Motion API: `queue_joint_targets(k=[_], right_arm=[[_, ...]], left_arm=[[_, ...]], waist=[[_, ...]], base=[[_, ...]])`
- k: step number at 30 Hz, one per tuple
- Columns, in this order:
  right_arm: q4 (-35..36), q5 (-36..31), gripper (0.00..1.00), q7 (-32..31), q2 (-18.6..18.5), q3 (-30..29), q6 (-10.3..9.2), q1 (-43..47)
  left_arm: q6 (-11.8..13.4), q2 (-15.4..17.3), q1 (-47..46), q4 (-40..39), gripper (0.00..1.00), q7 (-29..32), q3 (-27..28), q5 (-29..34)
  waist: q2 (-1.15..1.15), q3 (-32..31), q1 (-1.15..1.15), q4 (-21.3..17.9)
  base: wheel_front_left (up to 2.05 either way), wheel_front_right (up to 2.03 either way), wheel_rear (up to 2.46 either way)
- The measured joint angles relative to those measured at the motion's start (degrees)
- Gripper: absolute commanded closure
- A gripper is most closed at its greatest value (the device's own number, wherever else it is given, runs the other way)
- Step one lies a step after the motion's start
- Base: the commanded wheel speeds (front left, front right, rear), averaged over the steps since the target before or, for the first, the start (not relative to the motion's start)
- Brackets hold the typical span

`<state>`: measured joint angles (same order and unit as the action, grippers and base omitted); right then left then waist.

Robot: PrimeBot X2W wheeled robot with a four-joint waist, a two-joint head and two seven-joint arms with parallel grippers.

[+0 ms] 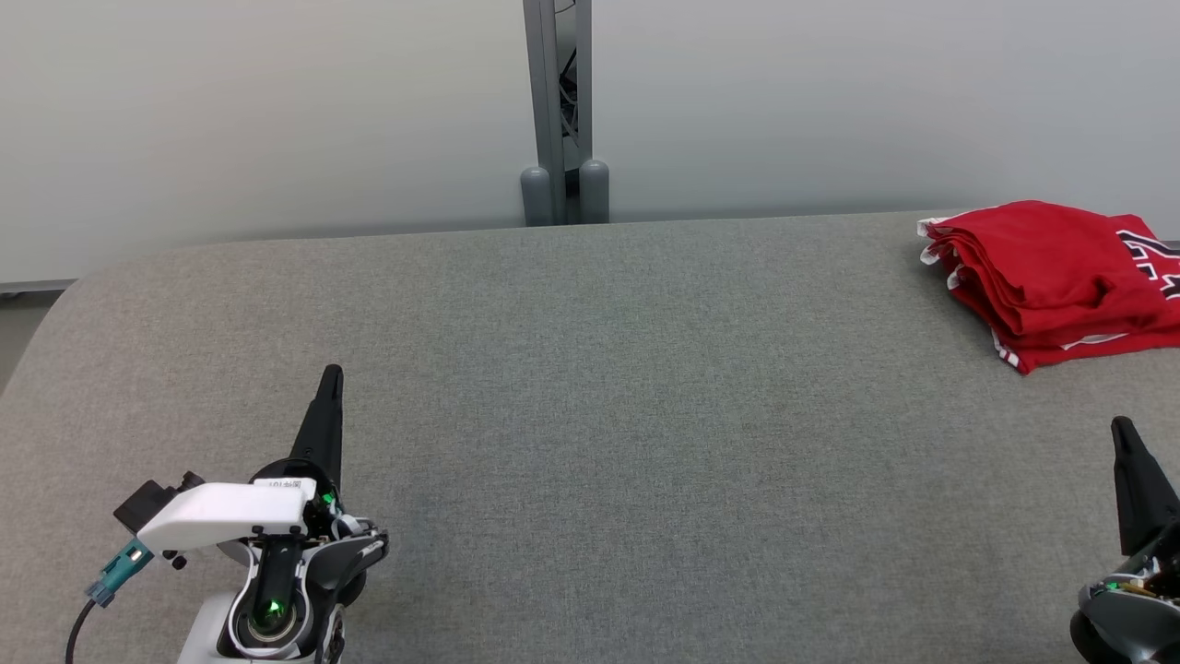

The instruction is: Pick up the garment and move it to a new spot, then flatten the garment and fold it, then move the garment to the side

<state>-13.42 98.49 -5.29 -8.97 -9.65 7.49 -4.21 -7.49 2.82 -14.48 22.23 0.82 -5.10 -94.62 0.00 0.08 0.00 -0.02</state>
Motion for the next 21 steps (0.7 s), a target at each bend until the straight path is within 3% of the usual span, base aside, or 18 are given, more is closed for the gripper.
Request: queue_joint_targets(k=[21], right_arm=[[0.0, -0.1, 1.00, -0.2, 0.2, -0.3, 0.00, 0.0]], left_arm=[[0.0, 0.0, 0.0, 0.0, 1.00, 0.0, 0.0, 0.0]], waist=[[0.00, 0.0, 0.00, 0.0]], base=[[0.00, 0.00, 0.00]])
